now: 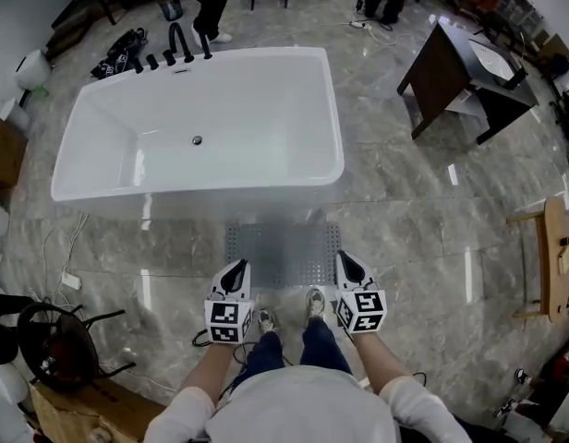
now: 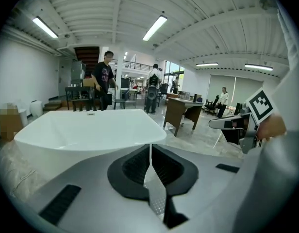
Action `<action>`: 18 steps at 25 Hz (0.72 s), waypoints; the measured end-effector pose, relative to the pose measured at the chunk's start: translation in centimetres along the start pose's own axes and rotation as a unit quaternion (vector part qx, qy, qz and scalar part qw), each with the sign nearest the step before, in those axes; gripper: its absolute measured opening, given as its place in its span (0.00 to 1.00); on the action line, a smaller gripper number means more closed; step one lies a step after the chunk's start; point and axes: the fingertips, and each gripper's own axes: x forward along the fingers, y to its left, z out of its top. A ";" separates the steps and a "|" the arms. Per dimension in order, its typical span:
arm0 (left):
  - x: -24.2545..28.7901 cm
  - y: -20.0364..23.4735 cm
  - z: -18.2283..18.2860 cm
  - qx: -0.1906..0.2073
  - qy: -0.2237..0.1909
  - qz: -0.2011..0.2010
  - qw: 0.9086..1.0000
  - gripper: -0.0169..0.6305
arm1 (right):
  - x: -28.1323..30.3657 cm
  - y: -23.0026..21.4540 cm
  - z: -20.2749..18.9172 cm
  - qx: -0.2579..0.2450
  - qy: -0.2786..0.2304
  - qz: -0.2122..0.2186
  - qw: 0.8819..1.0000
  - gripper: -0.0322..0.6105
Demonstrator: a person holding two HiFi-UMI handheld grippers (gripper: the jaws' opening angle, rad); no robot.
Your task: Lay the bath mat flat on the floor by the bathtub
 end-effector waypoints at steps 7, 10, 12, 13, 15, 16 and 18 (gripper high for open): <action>-2.8 -1.9 4.6 0.010 -0.035 -0.003 0.999 0.09 | -3.4 1.0 3.8 -0.001 -0.032 0.008 0.999 0.10; -4.3 -1.7 6.1 0.006 -0.050 -0.001 0.999 0.09 | -5.0 2.0 5.4 -0.013 -0.051 0.010 0.999 0.10; -5.0 -1.7 6.9 0.004 -0.060 0.000 0.998 0.09 | -5.8 2.3 6.5 -0.020 -0.064 0.013 0.998 0.10; -5.3 -1.7 7.3 0.005 -0.063 0.000 0.998 0.09 | -6.2 2.3 7.0 -0.024 -0.070 0.015 0.997 0.10; -6.0 -1.9 7.8 0.005 -0.069 -0.002 0.998 0.09 | -6.8 2.3 7.9 -0.029 -0.078 0.018 0.996 0.10; -6.3 -2.0 8.0 0.006 -0.072 -0.004 0.997 0.09 | -7.1 2.3 8.3 -0.031 -0.082 0.019 0.996 0.10; -7.0 -2.4 8.4 0.010 -0.079 -0.006 0.997 0.09 | -7.7 2.2 9.1 -0.032 -0.089 0.022 0.995 0.10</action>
